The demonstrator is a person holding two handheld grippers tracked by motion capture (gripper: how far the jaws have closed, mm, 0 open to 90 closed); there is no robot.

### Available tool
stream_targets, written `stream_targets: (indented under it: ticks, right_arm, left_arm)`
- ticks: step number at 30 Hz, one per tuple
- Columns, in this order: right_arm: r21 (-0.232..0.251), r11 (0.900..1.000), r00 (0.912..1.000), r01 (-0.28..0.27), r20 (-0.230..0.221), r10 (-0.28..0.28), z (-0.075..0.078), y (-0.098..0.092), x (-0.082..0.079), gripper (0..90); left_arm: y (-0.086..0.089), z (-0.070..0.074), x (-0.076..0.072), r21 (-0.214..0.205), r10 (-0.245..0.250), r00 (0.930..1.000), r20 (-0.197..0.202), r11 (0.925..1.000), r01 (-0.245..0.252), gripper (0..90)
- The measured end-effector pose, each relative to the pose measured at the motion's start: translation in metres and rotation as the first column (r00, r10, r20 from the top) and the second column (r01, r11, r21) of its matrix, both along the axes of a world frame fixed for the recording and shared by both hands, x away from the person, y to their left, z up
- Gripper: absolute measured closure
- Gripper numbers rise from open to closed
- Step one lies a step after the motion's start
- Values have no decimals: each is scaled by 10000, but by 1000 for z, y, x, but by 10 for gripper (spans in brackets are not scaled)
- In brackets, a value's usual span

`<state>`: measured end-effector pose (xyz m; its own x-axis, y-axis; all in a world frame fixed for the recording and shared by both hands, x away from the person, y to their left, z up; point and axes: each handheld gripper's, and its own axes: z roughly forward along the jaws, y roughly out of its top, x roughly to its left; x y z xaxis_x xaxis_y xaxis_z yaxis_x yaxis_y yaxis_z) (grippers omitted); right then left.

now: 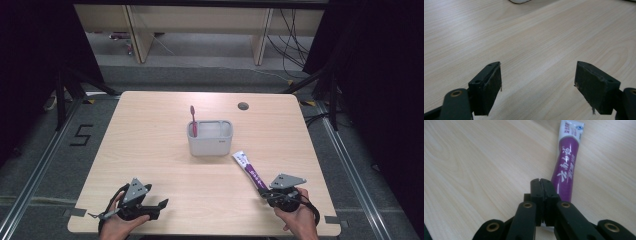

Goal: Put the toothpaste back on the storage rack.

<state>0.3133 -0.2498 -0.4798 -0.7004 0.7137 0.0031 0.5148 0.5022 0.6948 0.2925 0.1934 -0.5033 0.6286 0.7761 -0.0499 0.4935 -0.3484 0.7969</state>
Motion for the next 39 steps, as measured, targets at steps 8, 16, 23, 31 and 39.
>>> stream_targets:
  ticks: [8,16,23,31,39]
  right_arm:
    - [-323,9988,9991,380,210,-373,17,-1,6,742]
    - [-815,9947,9980,625,132,-616,25,1,16,639]
    - [-1003,9930,9978,617,-196,-639,31,2,31,560]
    - [-1065,9917,9927,714,-895,-811,25,8,43,539]
    - [-1384,9897,9937,377,-997,-518,23,13,53,528]
  left_arm:
    - [-1,-1,-1,-212,212,9998,67,9996,-210,211]
    - [0,0,-1,-195,130,9999,6,9997,-130,210]
    - [1,0,-1,-170,119,9999,49,9998,-118,210]
    - [2,1,-1,-206,187,9998,85,9996,-185,212]
    - [2,1,-1,-201,196,9997,109,9996,-194,213]
